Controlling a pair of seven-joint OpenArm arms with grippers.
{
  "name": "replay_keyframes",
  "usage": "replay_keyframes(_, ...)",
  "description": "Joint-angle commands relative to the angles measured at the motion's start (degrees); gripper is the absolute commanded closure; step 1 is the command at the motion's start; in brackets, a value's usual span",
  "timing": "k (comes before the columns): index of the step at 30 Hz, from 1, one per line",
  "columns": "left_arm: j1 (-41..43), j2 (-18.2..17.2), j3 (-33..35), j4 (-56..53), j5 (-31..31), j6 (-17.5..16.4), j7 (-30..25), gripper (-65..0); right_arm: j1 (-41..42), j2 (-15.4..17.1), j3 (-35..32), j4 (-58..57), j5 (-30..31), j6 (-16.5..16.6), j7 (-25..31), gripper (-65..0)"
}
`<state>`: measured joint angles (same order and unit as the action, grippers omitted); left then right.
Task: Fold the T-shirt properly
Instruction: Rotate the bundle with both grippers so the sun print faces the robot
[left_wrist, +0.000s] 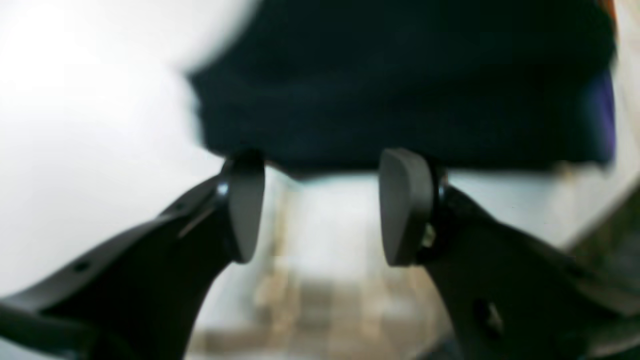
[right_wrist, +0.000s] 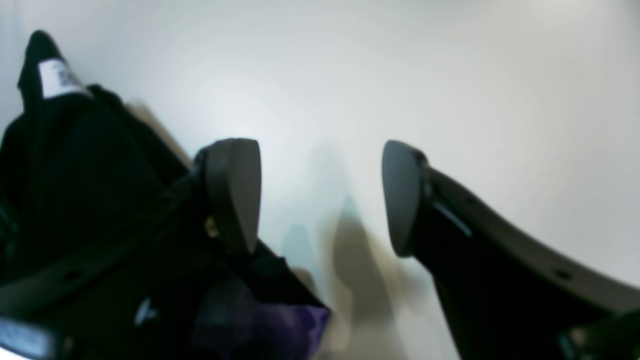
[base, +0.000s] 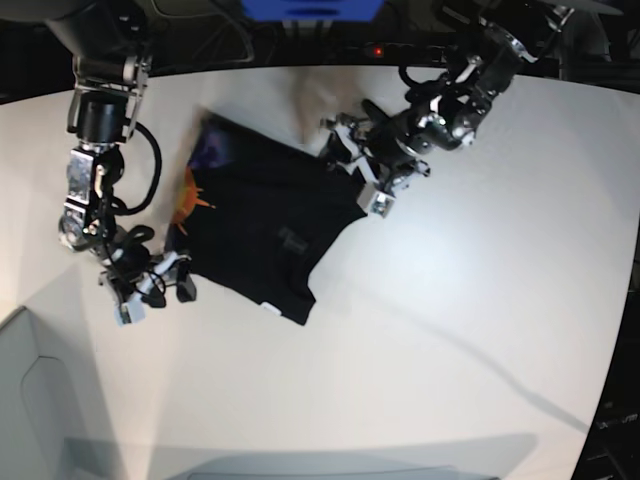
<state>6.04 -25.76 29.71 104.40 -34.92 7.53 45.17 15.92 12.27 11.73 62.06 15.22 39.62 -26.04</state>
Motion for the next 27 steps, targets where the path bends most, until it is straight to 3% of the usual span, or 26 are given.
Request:
replay_keyframes(1, -0.90, -0.57, 1.89, 0.79, -0.12, -0.01, -0.64, -35.3, 0.82, 0.69, -0.69, 0.66, 0.64, 0.38, 1.91, -38.5)
replay_keyframes(7, -6.00, 0.04, 11.91, -3.26, 0.15, -0.01, -0.73, -35.3, -0.67, 0.69, -1.66, 0.75, 0.56, 0.38, 2.70, -38.5)
replay_keyframes(10, -8.20, 2.51, 13.85, -6.86, 0.32, 0.16, -0.73, -35.3, -2.16, 0.69, -1.57, 1.10, 0.56, 0.38, 2.70, -38.5)
replay_keyframes(14, -9.08, 4.44, 13.58, -11.17, 0.32, 0.43, -0.99, -35.3, -5.24, 0.78, -1.22, 3.12, 0.64, 0.38, 2.53, -38.5)
replay_keyframes(20, -13.30, 4.62, 13.41, -14.42, 0.32, 0.51, -1.43, -35.4, -13.15, 1.84, -1.13, 10.77, 0.64, 0.38, 2.70, -38.5)
replay_keyframes(27, -15.05, 5.93, 3.12, -15.74, 0.32, 0.43, -1.43, -35.6, -22.91, 1.93, -0.69, 20.00, 0.64, 0.38, 2.70, -38.5)
